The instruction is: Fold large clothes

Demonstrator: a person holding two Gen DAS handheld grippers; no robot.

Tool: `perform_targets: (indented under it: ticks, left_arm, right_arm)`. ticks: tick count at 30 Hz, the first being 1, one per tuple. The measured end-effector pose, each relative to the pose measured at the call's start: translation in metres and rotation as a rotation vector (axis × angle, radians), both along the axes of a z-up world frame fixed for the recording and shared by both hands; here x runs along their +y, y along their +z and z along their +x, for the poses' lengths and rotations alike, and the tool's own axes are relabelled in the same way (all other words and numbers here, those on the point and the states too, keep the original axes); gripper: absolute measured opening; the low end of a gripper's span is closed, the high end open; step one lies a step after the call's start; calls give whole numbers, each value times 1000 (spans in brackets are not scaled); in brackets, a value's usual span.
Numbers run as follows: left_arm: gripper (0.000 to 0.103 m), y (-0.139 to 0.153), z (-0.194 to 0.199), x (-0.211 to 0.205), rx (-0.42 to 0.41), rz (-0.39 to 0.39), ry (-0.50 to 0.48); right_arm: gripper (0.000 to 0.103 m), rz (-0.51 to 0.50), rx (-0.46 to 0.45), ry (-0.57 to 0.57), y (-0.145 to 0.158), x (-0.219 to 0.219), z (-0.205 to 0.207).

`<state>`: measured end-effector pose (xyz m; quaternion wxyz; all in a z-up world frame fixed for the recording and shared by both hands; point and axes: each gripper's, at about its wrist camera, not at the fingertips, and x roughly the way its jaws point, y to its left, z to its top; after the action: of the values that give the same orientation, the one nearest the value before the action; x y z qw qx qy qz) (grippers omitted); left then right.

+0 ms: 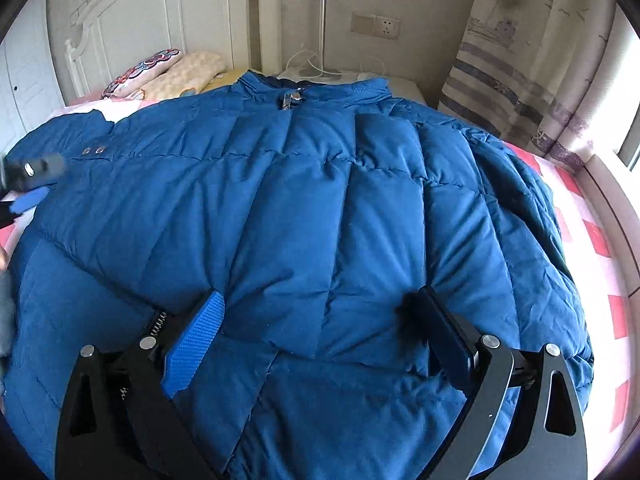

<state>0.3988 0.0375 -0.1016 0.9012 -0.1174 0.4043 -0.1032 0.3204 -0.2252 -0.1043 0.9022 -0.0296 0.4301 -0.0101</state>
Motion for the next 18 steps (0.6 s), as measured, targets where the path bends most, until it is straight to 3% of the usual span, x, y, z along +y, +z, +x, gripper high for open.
perform_targets:
  ticks: [1, 3, 9, 15, 18]
  left_arm:
    - [100, 3, -2, 7, -10, -34, 0]
    - [99, 12, -7, 42, -9, -90, 132]
    - [99, 39, -33, 194, -41, -428, 524]
    - [99, 34, -35, 314, -14, -513, 775]
    - [94, 17, -23, 353, 3, -567, 821]
  right_arm:
    - [92, 5, -1, 0, 0, 0, -1]
    - [92, 5, 0, 1, 0, -1, 1]
    - [92, 6, 0, 3, 0, 0, 0]
    - [93, 13, -3, 7, 1, -1, -1]
    - [93, 19, -13, 6, 3, -1, -2]
